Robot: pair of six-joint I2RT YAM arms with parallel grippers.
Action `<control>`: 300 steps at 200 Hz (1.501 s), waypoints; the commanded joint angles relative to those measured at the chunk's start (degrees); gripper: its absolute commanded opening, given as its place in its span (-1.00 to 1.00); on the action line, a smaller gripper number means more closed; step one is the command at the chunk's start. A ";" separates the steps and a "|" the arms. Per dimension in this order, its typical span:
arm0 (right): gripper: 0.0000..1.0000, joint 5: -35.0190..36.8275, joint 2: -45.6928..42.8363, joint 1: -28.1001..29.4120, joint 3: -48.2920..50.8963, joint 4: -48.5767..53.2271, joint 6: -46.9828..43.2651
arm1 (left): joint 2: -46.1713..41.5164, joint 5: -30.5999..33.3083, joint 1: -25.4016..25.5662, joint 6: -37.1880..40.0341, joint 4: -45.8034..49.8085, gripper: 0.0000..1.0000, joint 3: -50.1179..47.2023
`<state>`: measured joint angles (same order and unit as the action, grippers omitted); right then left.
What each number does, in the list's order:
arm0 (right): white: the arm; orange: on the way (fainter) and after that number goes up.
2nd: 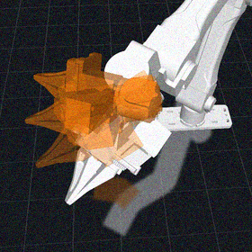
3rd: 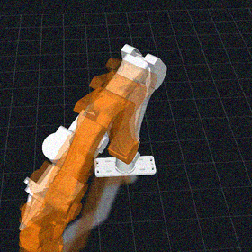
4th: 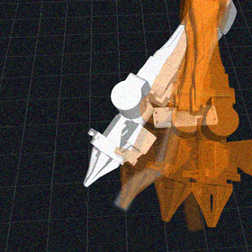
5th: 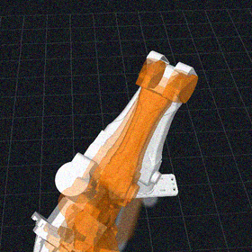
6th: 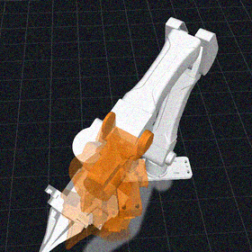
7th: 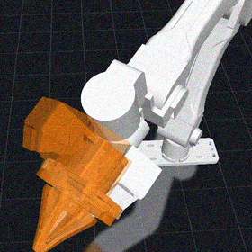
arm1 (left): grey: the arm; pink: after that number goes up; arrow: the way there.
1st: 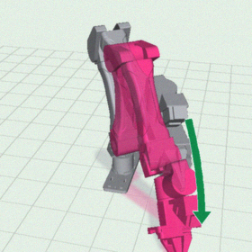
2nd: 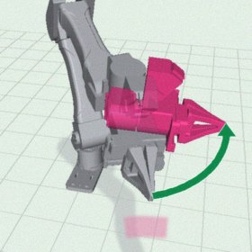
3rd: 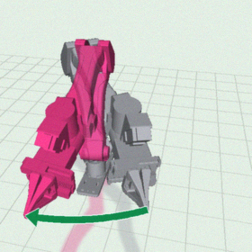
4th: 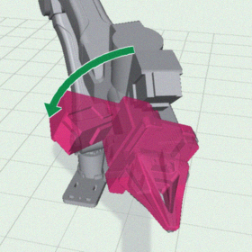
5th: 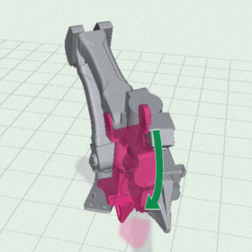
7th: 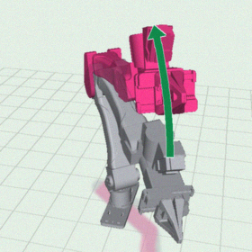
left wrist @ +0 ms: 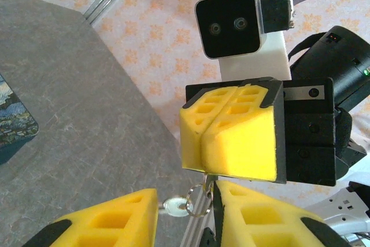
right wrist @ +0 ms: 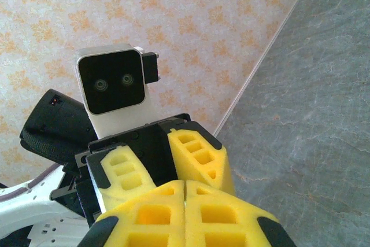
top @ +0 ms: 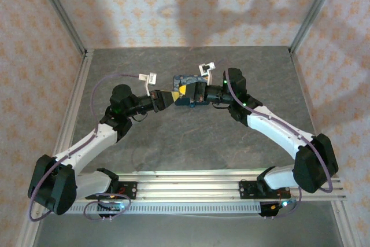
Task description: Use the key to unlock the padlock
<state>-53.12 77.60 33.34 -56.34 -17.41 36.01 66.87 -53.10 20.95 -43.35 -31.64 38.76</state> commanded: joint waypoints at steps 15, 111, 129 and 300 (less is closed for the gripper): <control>-1.00 -0.31 -0.43 0.41 -0.36 -2.84 0.53 | 0.17 -1.71 -0.22 -0.94 -4.85 -0.36 -0.06; -1.00 0.21 1.08 1.81 -0.09 -6.47 3.10 | 1.49 -2.18 1.37 -1.34 -7.06 -0.55 0.82; -1.00 0.34 0.98 1.90 0.00 -6.50 3.19 | 1.33 -2.34 1.51 -1.38 -7.29 -0.71 0.92; -0.46 2.50 -0.52 1.56 -1.97 0.92 4.09 | -2.73 -1.65 1.64 8.99 5.72 -1.00 1.74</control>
<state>-50.76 78.67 34.74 -56.36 -18.26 41.28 66.37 -53.54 22.13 -38.46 -29.30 38.85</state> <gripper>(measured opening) 0.252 0.049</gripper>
